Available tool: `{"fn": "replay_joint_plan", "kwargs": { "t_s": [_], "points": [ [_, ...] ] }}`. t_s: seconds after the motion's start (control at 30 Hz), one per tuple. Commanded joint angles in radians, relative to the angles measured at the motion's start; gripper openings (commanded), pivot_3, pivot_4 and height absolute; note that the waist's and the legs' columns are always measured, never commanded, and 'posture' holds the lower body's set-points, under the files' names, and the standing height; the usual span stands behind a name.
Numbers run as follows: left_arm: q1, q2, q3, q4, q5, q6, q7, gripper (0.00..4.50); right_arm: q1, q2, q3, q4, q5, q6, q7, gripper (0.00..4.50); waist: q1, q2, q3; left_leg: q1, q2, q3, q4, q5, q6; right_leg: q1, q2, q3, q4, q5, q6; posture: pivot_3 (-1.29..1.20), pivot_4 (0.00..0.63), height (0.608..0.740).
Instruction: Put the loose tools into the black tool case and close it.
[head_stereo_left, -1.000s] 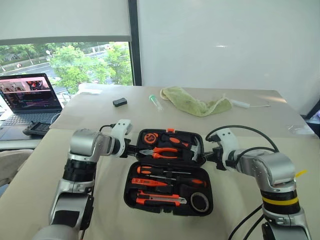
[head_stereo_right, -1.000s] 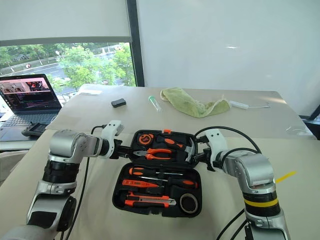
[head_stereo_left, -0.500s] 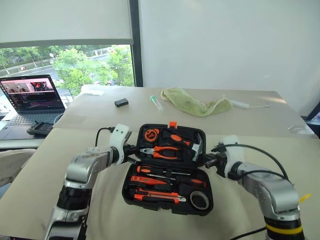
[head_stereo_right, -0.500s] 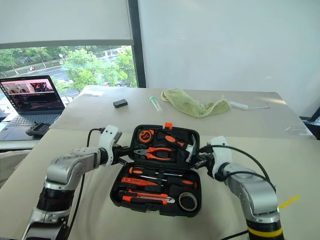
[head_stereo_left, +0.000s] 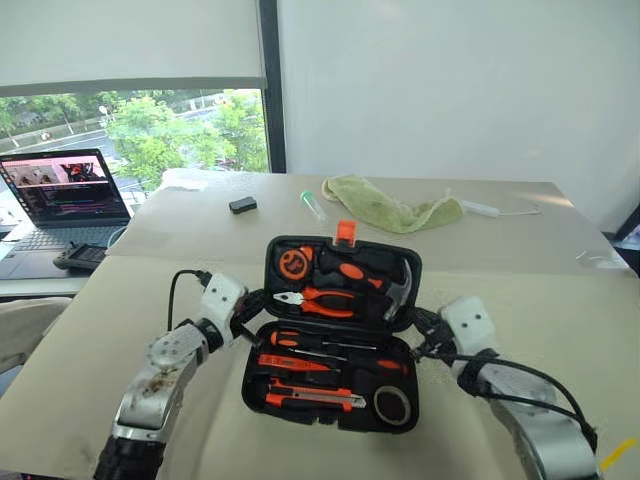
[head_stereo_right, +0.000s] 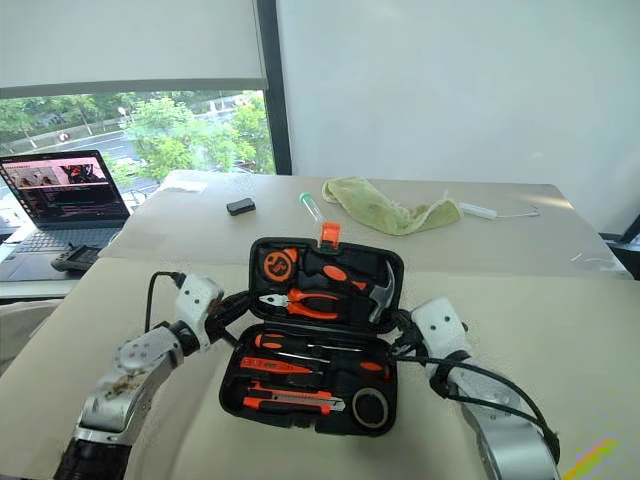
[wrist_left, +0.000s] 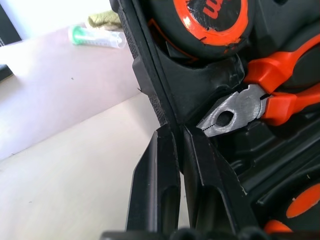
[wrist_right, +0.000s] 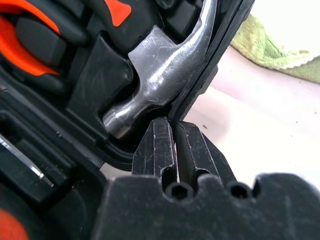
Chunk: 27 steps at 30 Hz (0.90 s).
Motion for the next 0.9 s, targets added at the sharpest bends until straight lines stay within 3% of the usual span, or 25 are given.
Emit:
{"fn": "replay_joint_plan", "kwargs": {
  "t_s": [0.03, 0.57, 0.9],
  "points": [
    [0.012, 0.012, -0.025, -0.011, 0.014, -0.150, -0.056, 0.02, 0.026, -0.010, 0.033, -0.098, -0.057, -0.207, 0.014, 0.00, 0.001, 0.000, 0.000, 0.000, 0.000, 0.000, 0.000, 0.000, 0.000, 0.000, 0.000, 0.000, 0.000, 0.000, 0.000, 0.00, 0.150, 0.740],
    [0.076, 0.087, -0.034, 0.112, 0.036, -0.415, -0.158, 0.02, 0.188, -0.083, 0.014, -0.038, -0.159, -0.527, 0.063, 0.00, -0.003, 0.000, 0.000, 0.008, 0.002, 0.000, 0.001, -0.002, 0.007, 0.008, 0.002, -0.001, 0.001, 0.000, -0.001, 0.00, 0.150, 0.740],
    [0.114, 0.151, -0.017, 0.165, 0.015, -0.434, -0.215, 0.02, 0.284, -0.204, 0.022, 0.048, -0.215, -0.722, 0.143, 0.00, -0.005, 0.000, 0.000, 0.020, 0.004, 0.001, -0.001, -0.004, 0.009, 0.019, 0.002, -0.001, 0.000, -0.002, -0.003, 0.00, 0.150, 0.740]
  ]
}}
